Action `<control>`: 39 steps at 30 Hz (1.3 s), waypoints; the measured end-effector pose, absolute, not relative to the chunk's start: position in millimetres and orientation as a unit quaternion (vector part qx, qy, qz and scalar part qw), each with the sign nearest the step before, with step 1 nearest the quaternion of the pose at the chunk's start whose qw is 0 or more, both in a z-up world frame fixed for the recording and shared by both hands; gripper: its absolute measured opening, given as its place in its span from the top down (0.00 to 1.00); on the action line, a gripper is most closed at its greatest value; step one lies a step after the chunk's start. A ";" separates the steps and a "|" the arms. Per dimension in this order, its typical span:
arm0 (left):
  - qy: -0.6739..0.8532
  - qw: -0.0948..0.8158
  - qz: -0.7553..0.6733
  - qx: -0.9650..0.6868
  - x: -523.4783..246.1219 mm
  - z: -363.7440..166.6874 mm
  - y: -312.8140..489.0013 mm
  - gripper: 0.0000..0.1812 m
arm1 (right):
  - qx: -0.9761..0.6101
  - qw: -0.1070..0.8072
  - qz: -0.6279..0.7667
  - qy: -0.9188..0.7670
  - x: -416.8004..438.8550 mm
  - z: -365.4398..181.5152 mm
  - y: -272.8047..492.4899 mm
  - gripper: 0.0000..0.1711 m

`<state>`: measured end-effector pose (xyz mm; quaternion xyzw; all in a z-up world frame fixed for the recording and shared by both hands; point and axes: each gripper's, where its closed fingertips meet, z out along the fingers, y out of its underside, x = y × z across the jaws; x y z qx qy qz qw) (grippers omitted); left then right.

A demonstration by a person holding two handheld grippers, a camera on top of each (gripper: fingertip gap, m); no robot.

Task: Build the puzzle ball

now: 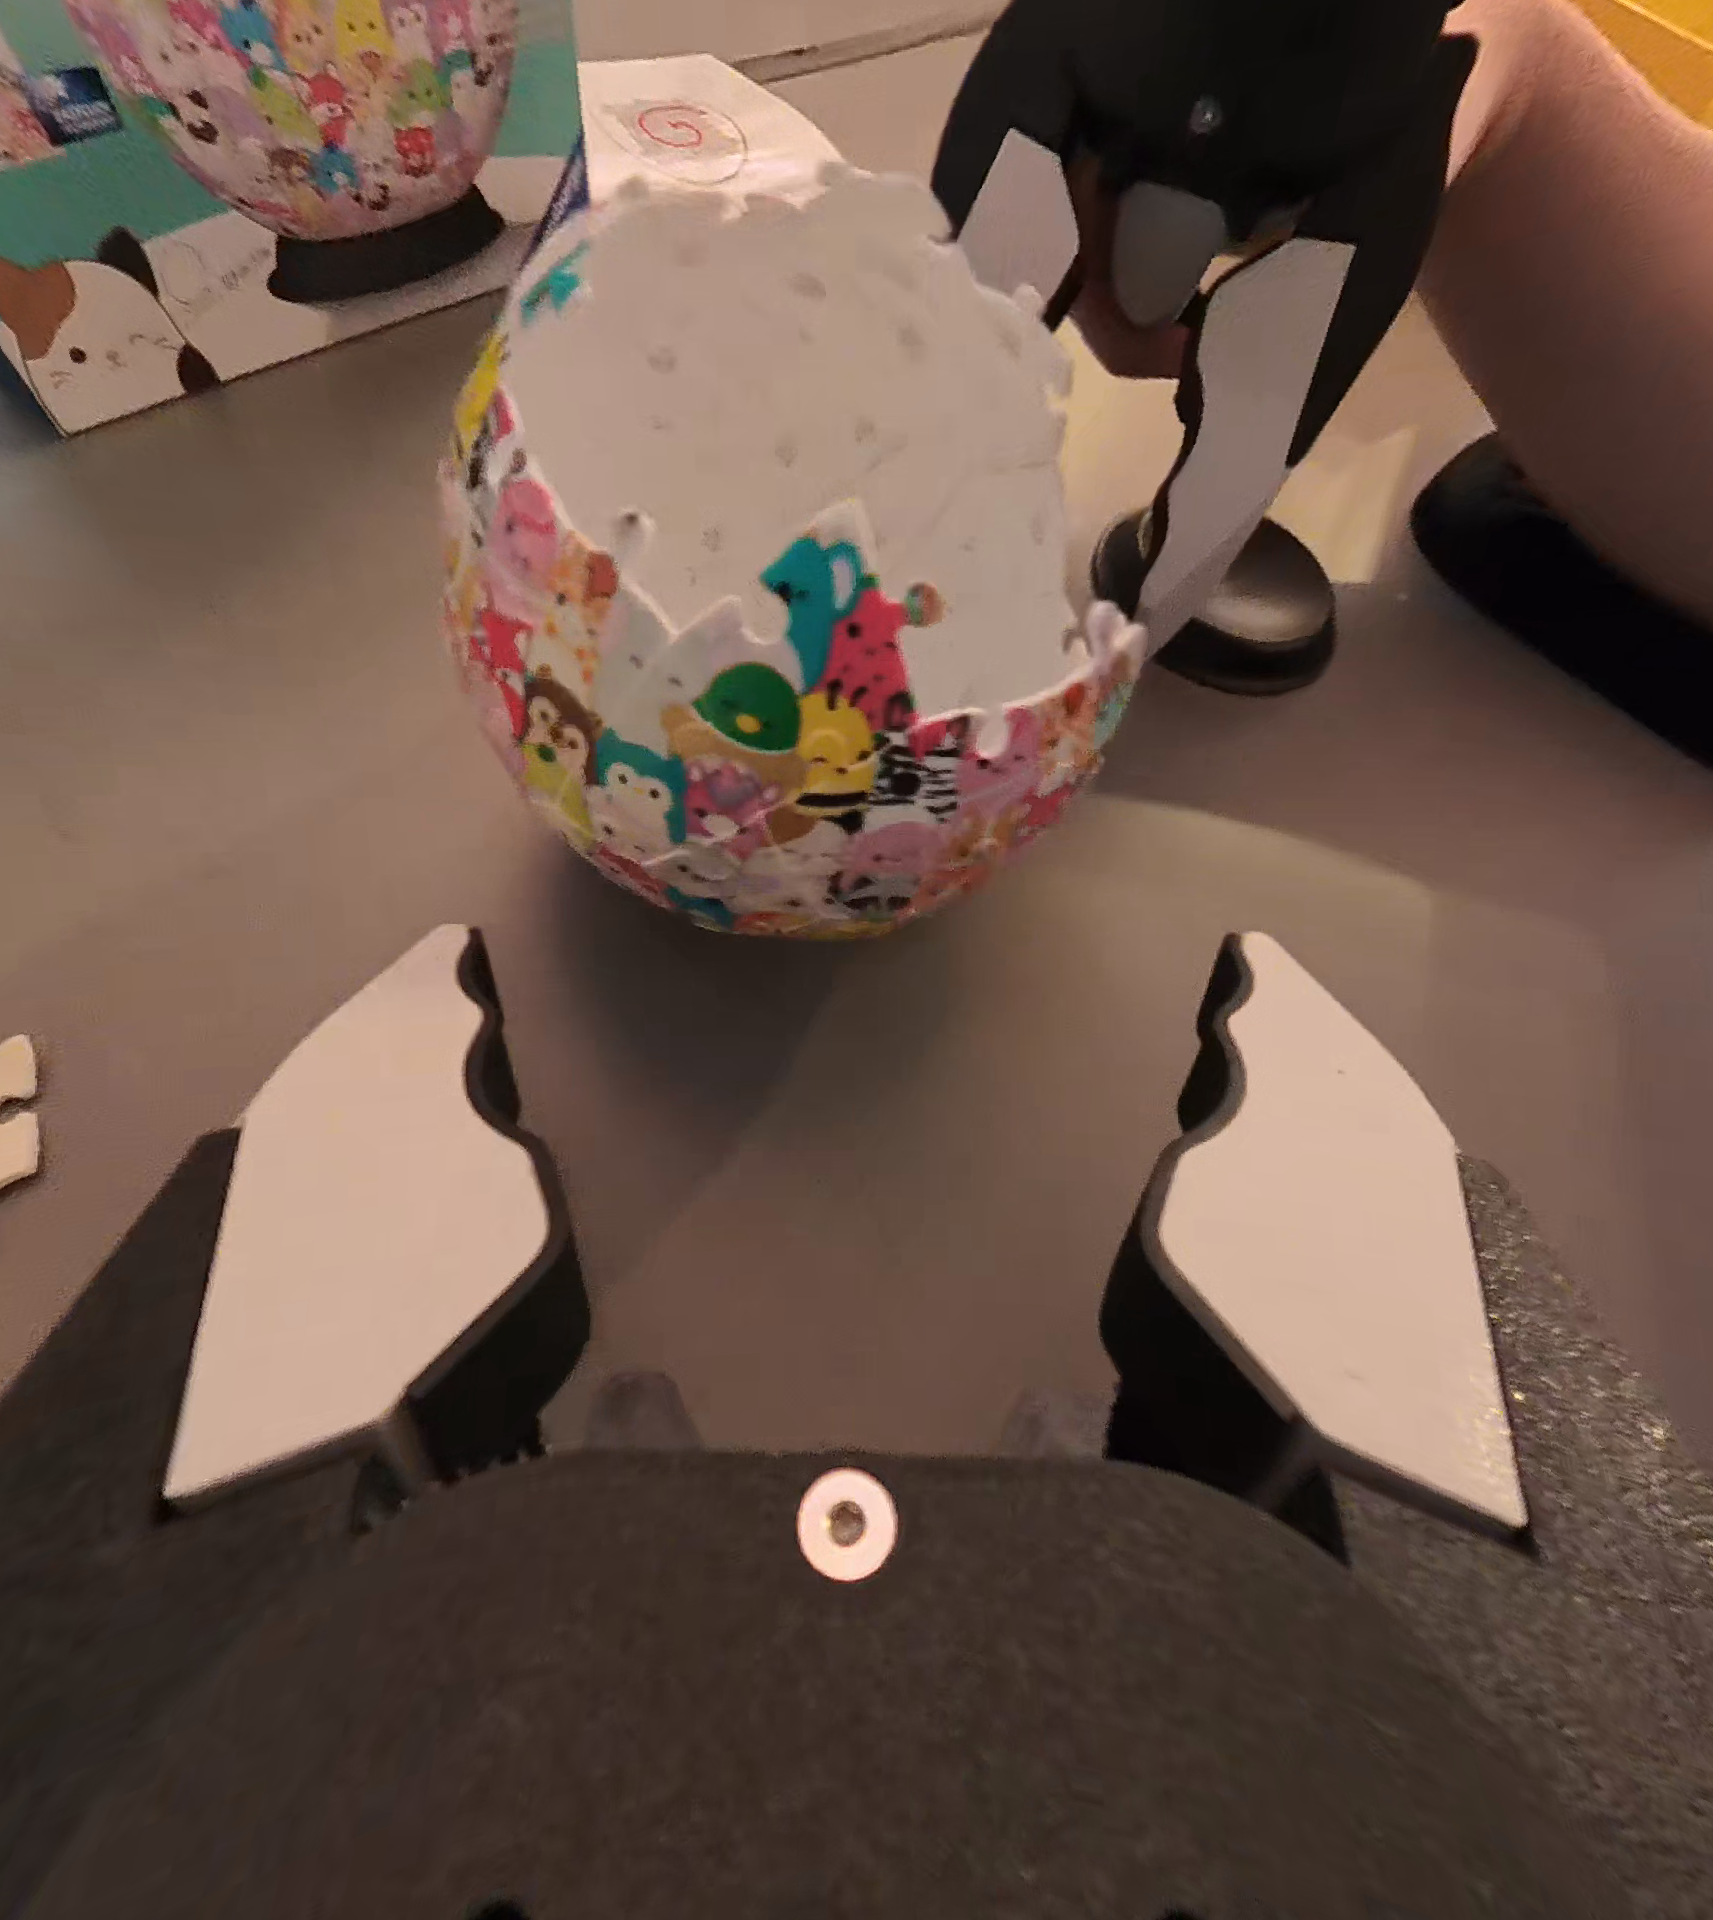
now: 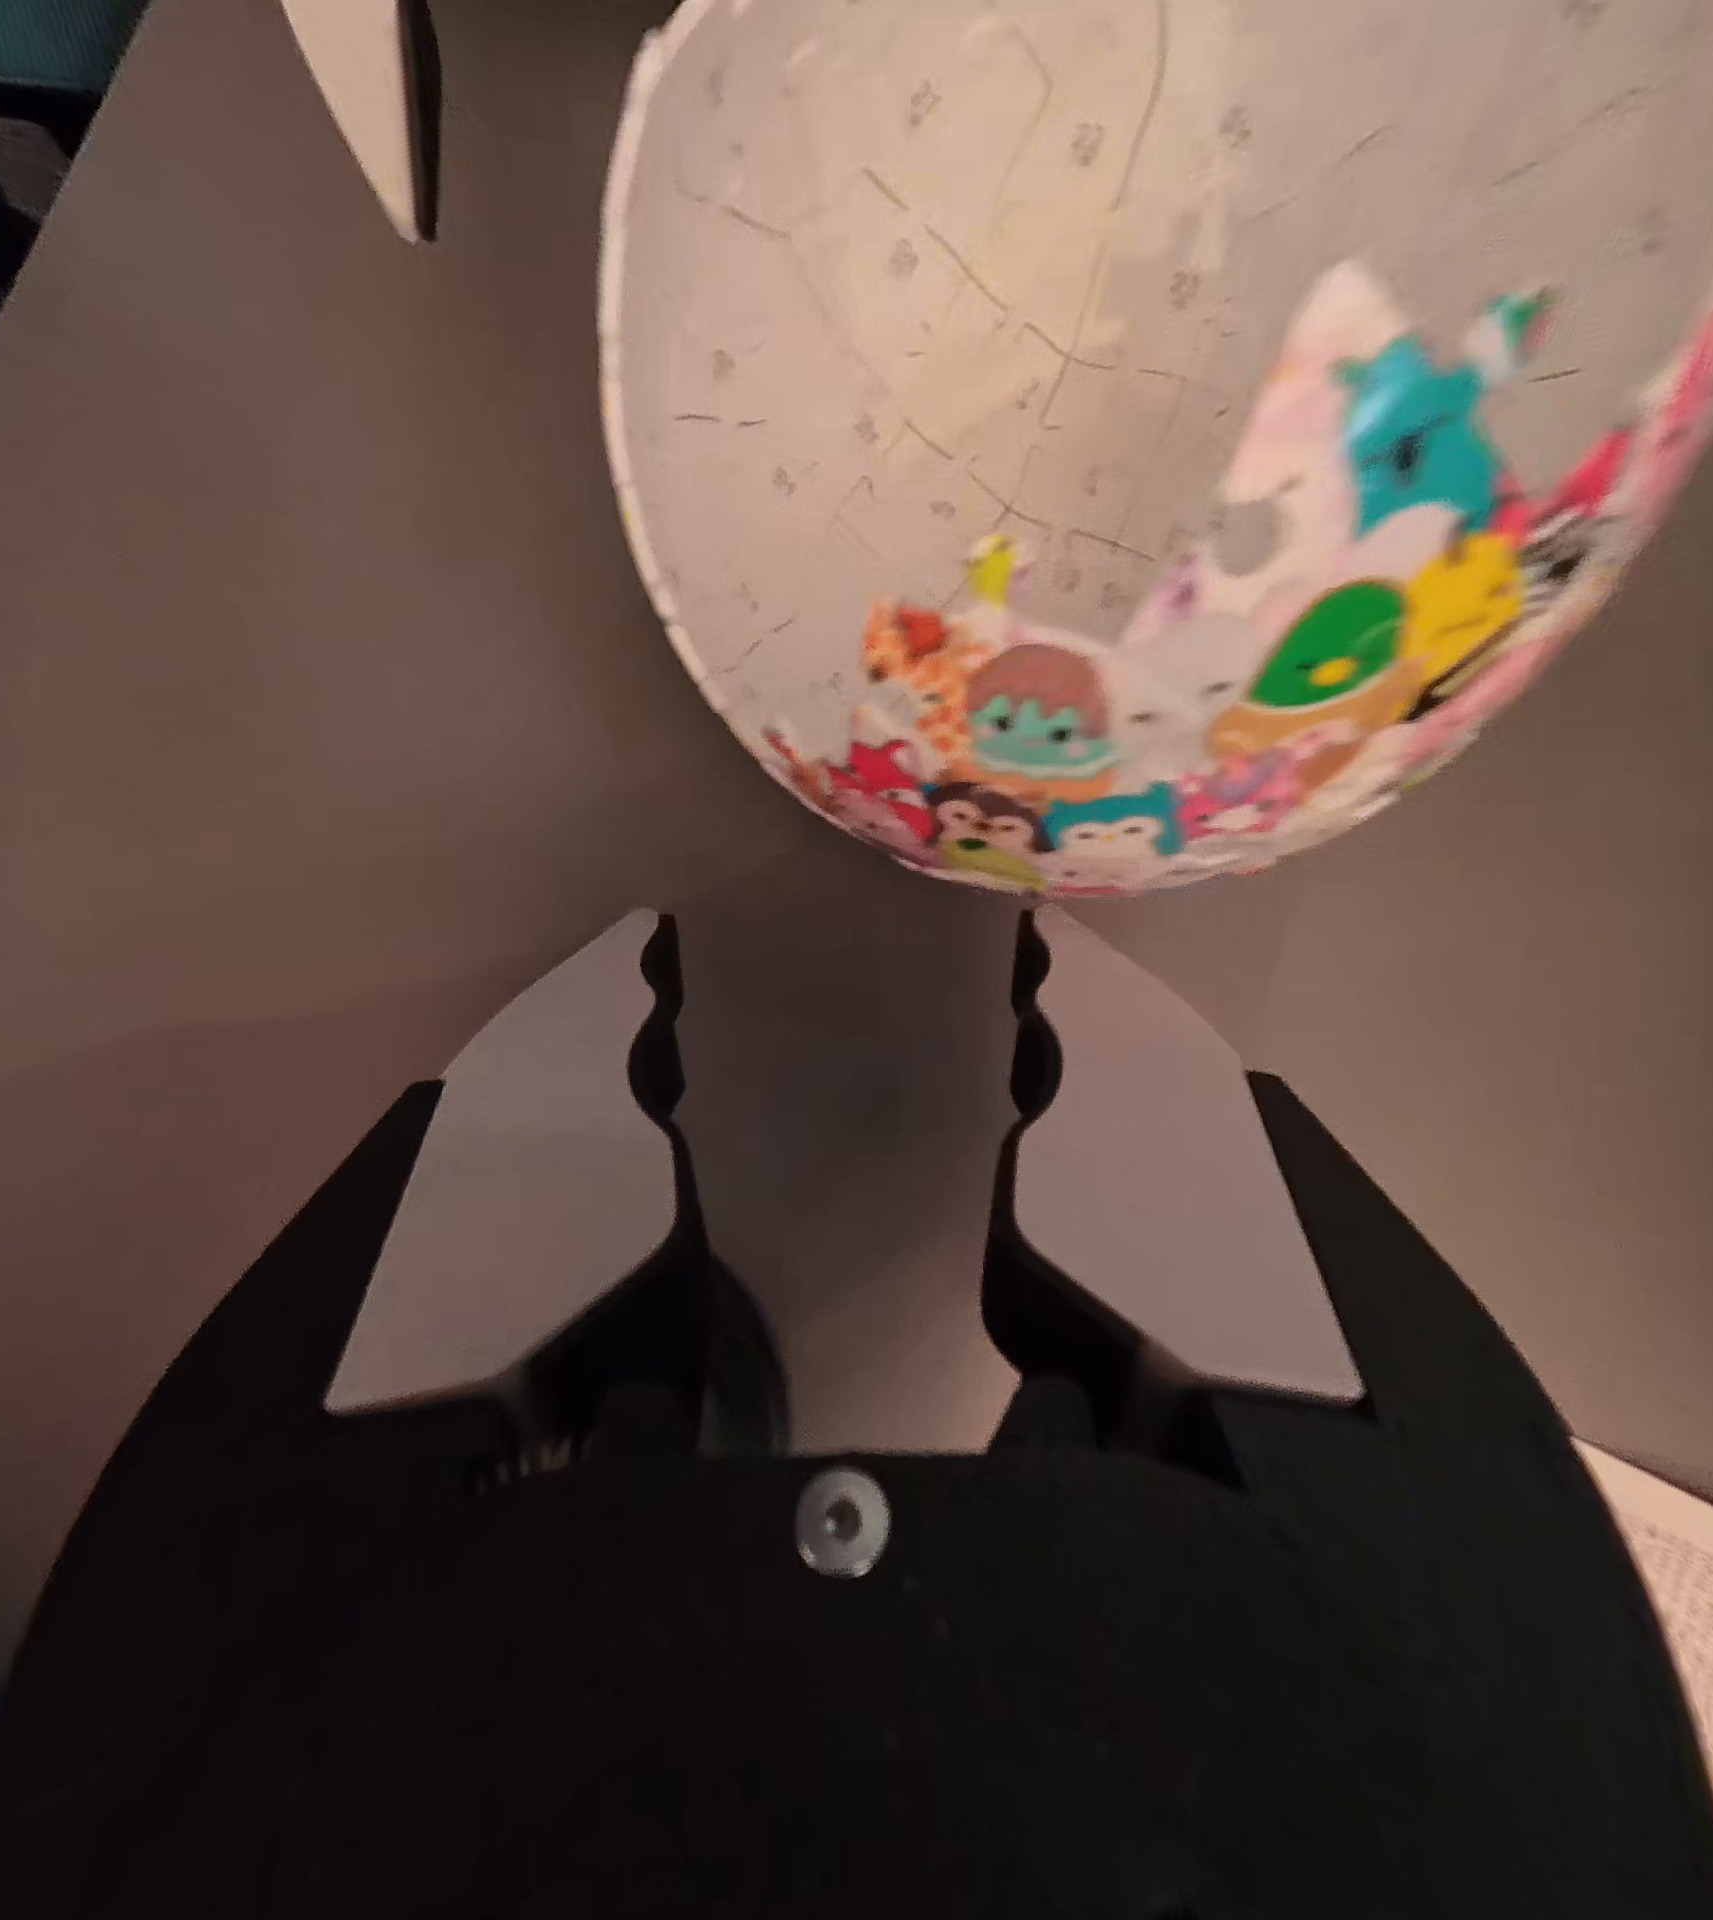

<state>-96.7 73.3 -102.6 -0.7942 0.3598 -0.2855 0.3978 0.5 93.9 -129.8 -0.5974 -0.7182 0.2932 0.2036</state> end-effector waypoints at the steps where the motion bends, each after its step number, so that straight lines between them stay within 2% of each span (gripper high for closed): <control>1: 0.355 0.396 -0.290 -0.796 -94.2 -105.1 75.1 0.30 | -0.596 0.213 0.291 -0.717 1.7 -128.0 98.7 0.63; 6: 0.355 0.381 -0.286 -0.805 -83.1 -118.4 81.3 0.21 | -0.592 0.295 0.281 -0.696 -8.5 -116.8 139.7 0.59; 8: 0.367 0.404 -0.272 -0.793 -77.9 -118.2 84.9 0.23 | -0.579 0.313 0.278 -0.700 -15.8 -115.5 146.6 0.58; 12: 0.384 0.416 -0.236 -0.790 -75.5 -125.2 91.6 0.21 | -0.562 0.311 0.269 -0.718 -20.5 -120.3 142.9 0.59; 21: 0.445 0.416 -0.214 -0.763 -76.0 -124.3 102.7 0.25 | -0.570 0.288 0.271 -0.720 -3.8 -124.2 124.8 0.64; 23: 0.481 0.411 -0.201 -0.748 -78.5 -126.8 104.5 0.26 | -0.580 0.302 0.266 -0.708 -5.8 -122.0 131.7 0.61; 26: 0.528 0.401 -0.188 -0.725 -83.7 -131.5 110.1 0.29 | -0.599 0.296 0.259 -0.697 -12.1 -124.4 138.9 0.51; 34: 0.548 0.378 -0.216 -0.714 -82.7 -133.7 121.2 0.30 | -0.608 0.299 0.212 -0.704 -23.9 -137.1 142.5 0.35; 39: 0.534 0.394 -0.223 -0.714 -80.8 -131.0 132.4 0.30 | -0.627 0.303 0.222 -0.682 -32.9 -137.7 143.5 0.34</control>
